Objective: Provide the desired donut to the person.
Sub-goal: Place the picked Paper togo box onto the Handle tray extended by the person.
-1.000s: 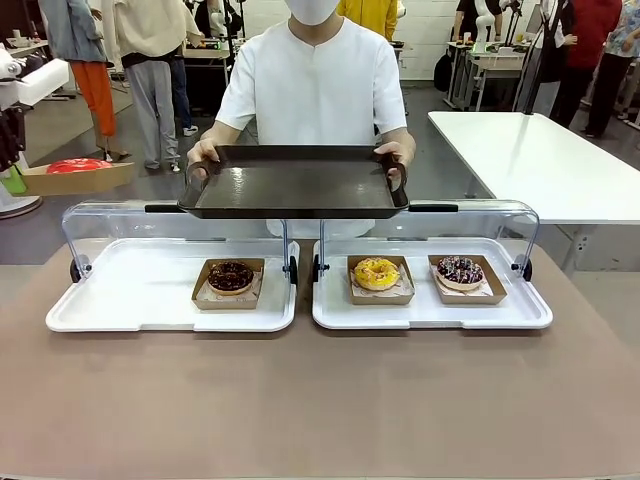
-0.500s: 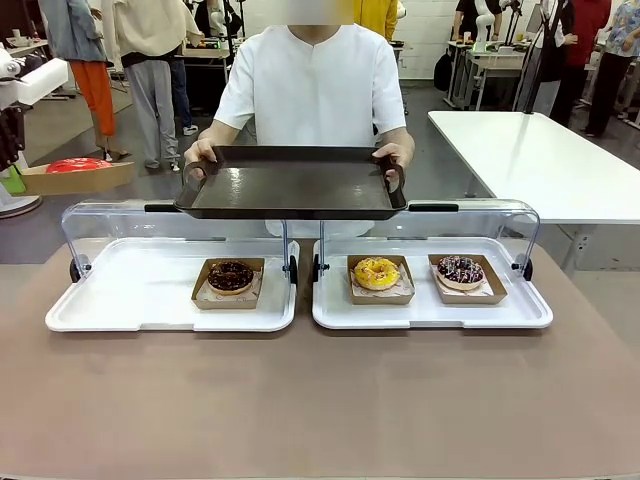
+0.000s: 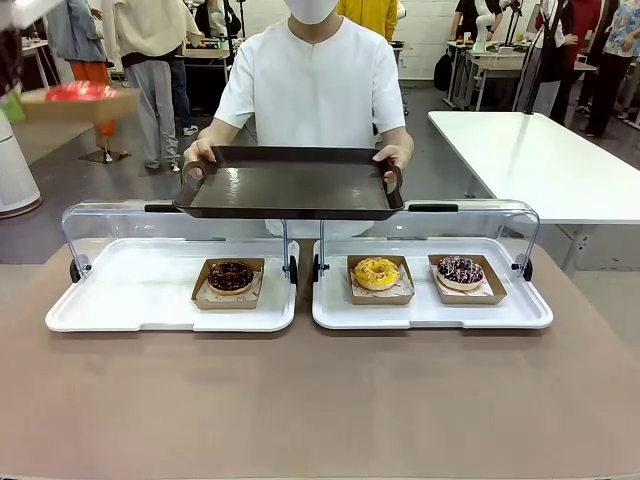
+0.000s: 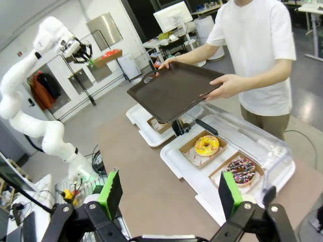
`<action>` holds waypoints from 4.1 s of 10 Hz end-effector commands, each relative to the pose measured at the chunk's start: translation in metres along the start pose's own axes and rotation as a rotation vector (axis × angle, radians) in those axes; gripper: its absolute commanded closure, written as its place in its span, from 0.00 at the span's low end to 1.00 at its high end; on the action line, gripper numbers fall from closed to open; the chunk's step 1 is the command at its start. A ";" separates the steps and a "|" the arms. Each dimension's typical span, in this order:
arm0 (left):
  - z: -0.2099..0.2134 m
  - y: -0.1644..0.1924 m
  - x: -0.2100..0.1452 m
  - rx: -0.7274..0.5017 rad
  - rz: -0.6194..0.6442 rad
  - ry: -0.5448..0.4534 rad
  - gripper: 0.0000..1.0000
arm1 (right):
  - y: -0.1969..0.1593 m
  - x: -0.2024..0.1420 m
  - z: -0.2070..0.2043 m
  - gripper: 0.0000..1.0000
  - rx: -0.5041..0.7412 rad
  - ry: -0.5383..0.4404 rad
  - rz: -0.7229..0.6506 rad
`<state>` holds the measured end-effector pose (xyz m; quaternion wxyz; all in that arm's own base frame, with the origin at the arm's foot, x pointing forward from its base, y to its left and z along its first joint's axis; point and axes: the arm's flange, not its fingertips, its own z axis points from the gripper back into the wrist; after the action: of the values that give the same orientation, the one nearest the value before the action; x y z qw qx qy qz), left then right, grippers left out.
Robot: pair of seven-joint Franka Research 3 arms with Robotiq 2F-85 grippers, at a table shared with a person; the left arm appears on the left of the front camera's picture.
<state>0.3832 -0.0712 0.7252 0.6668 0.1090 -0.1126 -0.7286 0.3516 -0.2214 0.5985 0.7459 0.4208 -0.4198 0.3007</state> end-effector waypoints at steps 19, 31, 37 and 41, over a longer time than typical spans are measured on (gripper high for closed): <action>-0.181 0.099 0.157 -0.239 0.003 0.023 0.99 | 0.001 0.001 -0.001 0.00 0.002 -0.006 0.002; -0.194 0.110 0.146 -0.228 -0.048 -0.048 0.00 | 0.001 0.001 -0.001 0.00 0.002 -0.006 0.002; -0.193 0.108 0.145 -0.247 -0.047 -0.058 0.00 | 0.001 0.001 -0.001 0.00 0.002 -0.006 0.002; -0.191 0.106 0.144 -0.268 -0.058 -0.066 0.00 | 0.001 0.001 -0.001 0.00 0.002 -0.006 0.002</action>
<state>0.5331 -0.2338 0.5733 0.6586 0.0142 -0.0310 -0.7517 0.3515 -0.2216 0.5988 0.7458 0.4206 -0.4200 0.3007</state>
